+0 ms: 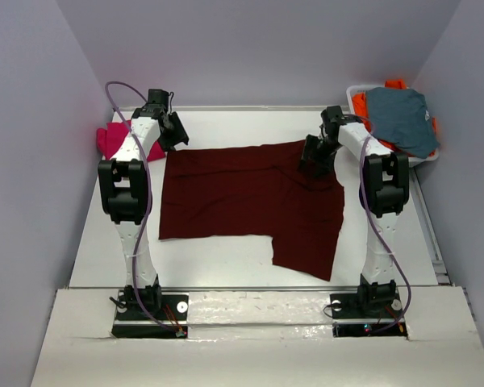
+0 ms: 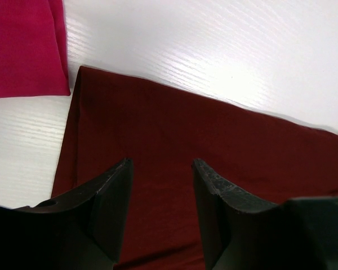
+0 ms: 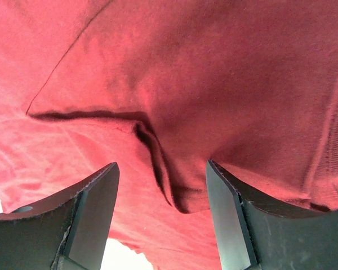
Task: Fold and stack the t-shirts
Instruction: Fold the tshirt
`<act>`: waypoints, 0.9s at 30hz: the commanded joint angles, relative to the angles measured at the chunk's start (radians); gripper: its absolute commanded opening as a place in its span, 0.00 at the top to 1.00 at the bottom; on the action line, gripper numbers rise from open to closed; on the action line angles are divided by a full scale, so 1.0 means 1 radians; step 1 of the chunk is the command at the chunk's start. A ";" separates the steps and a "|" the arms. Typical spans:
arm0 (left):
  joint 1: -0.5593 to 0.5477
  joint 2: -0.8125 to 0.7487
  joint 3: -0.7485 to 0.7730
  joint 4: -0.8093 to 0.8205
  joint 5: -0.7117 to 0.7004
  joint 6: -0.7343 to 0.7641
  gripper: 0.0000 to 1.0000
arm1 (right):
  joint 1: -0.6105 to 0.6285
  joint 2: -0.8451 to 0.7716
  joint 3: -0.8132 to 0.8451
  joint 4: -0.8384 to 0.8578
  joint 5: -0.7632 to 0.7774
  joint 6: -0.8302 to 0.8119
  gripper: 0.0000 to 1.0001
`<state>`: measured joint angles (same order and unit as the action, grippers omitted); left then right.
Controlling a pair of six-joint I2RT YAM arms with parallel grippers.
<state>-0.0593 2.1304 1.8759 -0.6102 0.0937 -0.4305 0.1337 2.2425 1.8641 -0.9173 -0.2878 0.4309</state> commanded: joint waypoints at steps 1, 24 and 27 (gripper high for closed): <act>-0.004 -0.058 -0.008 0.004 -0.002 0.013 0.43 | 0.012 -0.050 0.029 -0.020 0.085 0.002 0.31; -0.004 -0.061 -0.011 -0.010 -0.012 0.029 0.43 | 0.012 0.032 0.041 -0.063 0.203 0.006 0.30; -0.004 -0.061 -0.009 -0.008 -0.011 0.029 0.43 | 0.003 0.034 0.030 -0.061 0.220 0.005 0.30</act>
<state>-0.0593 2.1304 1.8759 -0.6121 0.0929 -0.4187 0.1390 2.2593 1.8774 -0.9562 -0.1211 0.4381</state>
